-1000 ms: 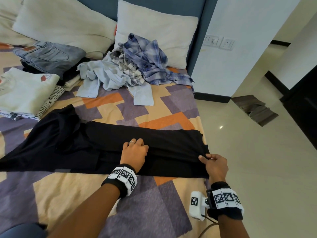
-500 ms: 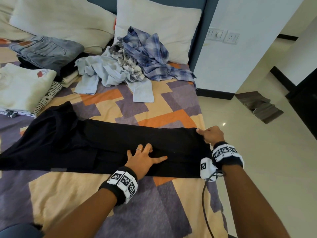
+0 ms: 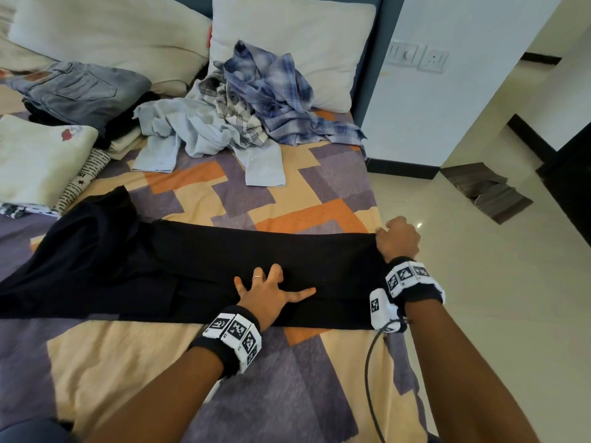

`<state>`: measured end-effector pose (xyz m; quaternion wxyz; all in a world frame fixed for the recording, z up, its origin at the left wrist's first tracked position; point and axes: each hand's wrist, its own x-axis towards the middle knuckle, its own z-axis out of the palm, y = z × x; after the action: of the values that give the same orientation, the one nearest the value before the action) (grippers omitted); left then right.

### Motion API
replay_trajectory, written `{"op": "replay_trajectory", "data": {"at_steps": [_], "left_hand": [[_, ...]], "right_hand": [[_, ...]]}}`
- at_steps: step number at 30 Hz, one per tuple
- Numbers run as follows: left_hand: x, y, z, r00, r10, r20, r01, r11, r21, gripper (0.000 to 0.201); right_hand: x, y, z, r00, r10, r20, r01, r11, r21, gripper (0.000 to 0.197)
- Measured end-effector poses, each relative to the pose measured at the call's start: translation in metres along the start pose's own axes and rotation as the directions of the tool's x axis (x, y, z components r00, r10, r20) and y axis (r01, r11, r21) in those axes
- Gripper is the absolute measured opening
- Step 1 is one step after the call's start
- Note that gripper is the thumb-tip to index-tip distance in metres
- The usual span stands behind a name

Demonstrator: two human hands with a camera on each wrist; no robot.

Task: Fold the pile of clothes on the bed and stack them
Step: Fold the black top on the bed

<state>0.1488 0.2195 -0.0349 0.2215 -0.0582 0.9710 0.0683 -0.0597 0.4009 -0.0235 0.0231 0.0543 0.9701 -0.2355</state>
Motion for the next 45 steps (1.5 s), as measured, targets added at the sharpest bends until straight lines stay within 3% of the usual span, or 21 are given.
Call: {"op": "replay_trajectory", "data": {"at_steps": [2,5,7,8,11,13,15,17,19,20,22,23,24,25,28,31,33,36,39,42,45], "left_hand": [[0.000,0.000,0.002,1.000,0.001,-0.004,-0.001,1.000,-0.008,0.078],[-0.002,0.000,0.003,1.000,-0.002,0.004,0.002,1.000,-0.018,0.071],[-0.006,0.002,0.000,1.000,-0.007,0.014,0.008,0.999,-0.041,0.066],[-0.009,0.001,-0.002,1.000,-0.008,0.026,0.009,0.999,-0.050,0.065],[-0.018,-0.005,0.004,0.999,0.020,0.028,-0.017,0.995,-0.093,0.072],[-0.019,-0.015,0.017,0.998,0.055,0.001,-0.054,0.992,-0.115,0.084],[-0.021,-0.026,0.025,0.995,0.083,-0.054,-0.093,0.964,-0.250,0.089],[-0.028,-0.032,0.028,0.988,0.116,-0.106,-0.150,0.896,-0.418,0.073],[-0.038,-0.042,0.030,0.978,0.144,-0.152,-0.209,0.731,-0.650,0.050],[-0.045,-0.050,0.029,0.975,0.146,-0.168,-0.221,0.556,-0.801,0.043],[-0.065,-0.073,0.021,0.994,0.009,-0.109,-0.109,-0.019,-0.994,0.043],[-0.074,-0.091,0.016,0.996,-0.089,-0.026,-0.044,-0.201,-0.979,0.040],[-0.081,-0.113,0.012,0.979,-0.202,0.013,-0.035,-0.236,-0.971,0.034],[-0.089,-0.134,0.010,0.944,-0.330,0.022,-0.046,-0.196,-0.980,0.028],[-0.101,-0.214,0.014,0.757,-0.653,-0.029,-0.048,-0.011,-0.999,0.030],[-0.112,-0.275,0.010,0.642,-0.764,-0.068,0.155,0.216,-0.964,0.053],[-0.111,-0.289,0.001,0.628,-0.766,-0.137,0.203,0.332,-0.921,0.062],[-0.096,-0.294,-0.005,0.728,-0.673,-0.135,0.194,0.391,-0.899,0.062],[-0.079,-0.283,-0.006,0.779,-0.620,-0.095,0.335,0.539,-0.773,0.065],[-0.069,-0.272,-0.006,0.747,-0.653,-0.124,0.450,0.635,-0.629,0.039],[-0.072,-0.271,-0.004,0.676,-0.716,-0.172,0.370,0.532,-0.762,0.020]], "right_hand": [[-0.023,-0.006,0.005,0.955,-0.291,-0.055,0.285,0.954,-0.096,0.032],[-0.067,-0.011,0.023,0.754,-0.639,0.152,0.654,0.750,-0.096,0.038],[-0.081,0.003,0.036,0.639,-0.619,0.458,0.740,0.658,-0.143,0.057],[-0.079,0.016,0.036,0.634,-0.540,0.554,0.725,0.665,-0.182,0.064],[-0.060,0.057,0.016,0.826,-0.185,0.533,0.395,0.864,-0.312,0.079],[-0.059,0.066,0.002,0.857,0.032,0.514,0.205,0.894,-0.398,0.076],[-0.077,0.054,0.000,0.900,0.038,0.434,0.195,0.855,-0.480,0.070],[-0.108,0.027,0.006,0.953,-0.077,0.294,0.231,0.810,-0.539,0.076],[-0.138,-0.003,0.018,0.938,-0.261,0.229,0.343,0.801,-0.491,0.075],[-0.152,-0.017,0.025,0.905,-0.349,0.244,0.424,0.794,-0.437,0.072],[-0.172,-0.039,0.045,0.799,-0.500,0.334,0.590,0.758,-0.278,0.065],[-0.182,-0.050,0.055,0.742,-0.548,0.387,0.647,0.737,-0.198,0.062],[-0.192,-0.061,0.064,0.691,-0.582,0.428,0.683,0.720,-0.124,0.060],[-0.200,-0.070,0.072,0.647,-0.613,0.453,0.707,0.705,-0.057,0.059],[-0.220,-0.101,0.094,0.558,-0.687,0.466,0.766,0.642,0.028,0.057],[-0.231,-0.136,0.112,0.509,-0.747,0.428,0.811,0.583,0.053,0.055],[-0.236,-0.155,0.122,0.488,-0.769,0.413,0.813,0.572,0.105,0.054],[-0.242,-0.172,0.141,0.487,-0.746,0.454,0.777,0.607,0.165,0.057],[-0.244,-0.170,0.154,0.507,-0.716,0.480,0.748,0.642,0.168,0.057],[-0.236,-0.170,0.154,0.510,-0.704,0.494,0.691,0.678,0.252,0.050],[-0.229,-0.184,0.147,0.550,-0.717,0.428,0.635,0.692,0.343,0.039]]}}
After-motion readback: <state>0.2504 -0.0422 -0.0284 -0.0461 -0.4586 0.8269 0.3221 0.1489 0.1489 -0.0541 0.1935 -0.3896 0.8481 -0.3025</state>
